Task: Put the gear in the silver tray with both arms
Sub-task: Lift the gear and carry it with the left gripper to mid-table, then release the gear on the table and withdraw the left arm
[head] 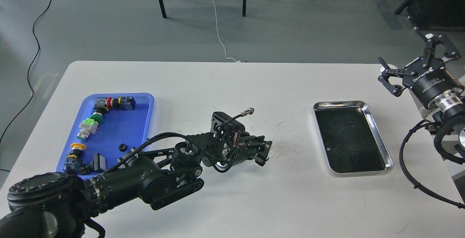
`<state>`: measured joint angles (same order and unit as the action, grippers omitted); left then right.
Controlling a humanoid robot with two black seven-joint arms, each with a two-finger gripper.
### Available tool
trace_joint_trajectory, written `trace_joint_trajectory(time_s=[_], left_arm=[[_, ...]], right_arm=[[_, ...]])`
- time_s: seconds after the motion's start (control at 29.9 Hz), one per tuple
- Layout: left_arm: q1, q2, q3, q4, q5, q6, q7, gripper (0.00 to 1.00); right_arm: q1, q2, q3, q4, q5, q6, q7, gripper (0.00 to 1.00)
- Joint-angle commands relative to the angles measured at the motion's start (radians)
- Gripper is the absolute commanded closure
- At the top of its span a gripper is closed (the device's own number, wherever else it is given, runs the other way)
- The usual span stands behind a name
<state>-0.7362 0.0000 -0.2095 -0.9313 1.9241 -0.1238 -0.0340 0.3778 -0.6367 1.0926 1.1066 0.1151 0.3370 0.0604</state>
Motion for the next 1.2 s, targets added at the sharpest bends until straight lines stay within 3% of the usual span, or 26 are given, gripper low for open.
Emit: trace_joint_trajectory(time_s=[0.0, 0.07, 0.1, 0.27, 0.6, 0.8, 0.97, 1.17], left_arm=[[0.001, 0.0, -0.002, -0.001, -0.01, 0.022, -0.003, 0.29], [0.001, 0.0, -0.002, -0.003, -0.04, 0.048, -0.004, 0.05], [0.001, 0.0, -0.001, -0.003, -0.069, 0.061, -0.003, 0.02], [-0.011, 0.0, -0.03, -0.006, -0.16, 0.084, -0.003, 0.01], [-0.014, 0.0, -0.369, -0.101, -0.488, 0.093, -0.006, 0.01], [0.0, 0.25, -0.51, -0.192, -0.824, 0.165, -0.006, 0.01], [0.021, 0.403, -0.622, -0.195, -1.066, 0.174, -0.006, 0.01], [0.08, 0.491, -0.685, -0.195, -1.243, 0.204, -0.007, 0.01]], right_arm=[[-0.002, -0.001, 0.0, 0.004, 0.003, 0.002, 0.001, 0.01], [-0.002, 0.0, 0.001, 0.004, 0.003, 0.002, 0.001, 0.01], [-0.002, 0.0, 0.001, 0.004, 0.003, 0.002, 0.001, 0.01], [-0.002, -0.001, 0.016, 0.015, 0.003, 0.01, 0.009, 0.01], [0.029, -0.093, -0.036, 0.091, -0.006, 0.031, 0.01, 0.01], [0.133, -0.205, -0.137, 0.165, -0.077, 0.03, 0.007, 0.01], [0.367, -0.244, -0.366, 0.171, -0.211, -0.004, -0.005, 0.01], [0.809, -0.209, -0.897, 0.173, -0.273, -0.038, -0.019, 0.01]])
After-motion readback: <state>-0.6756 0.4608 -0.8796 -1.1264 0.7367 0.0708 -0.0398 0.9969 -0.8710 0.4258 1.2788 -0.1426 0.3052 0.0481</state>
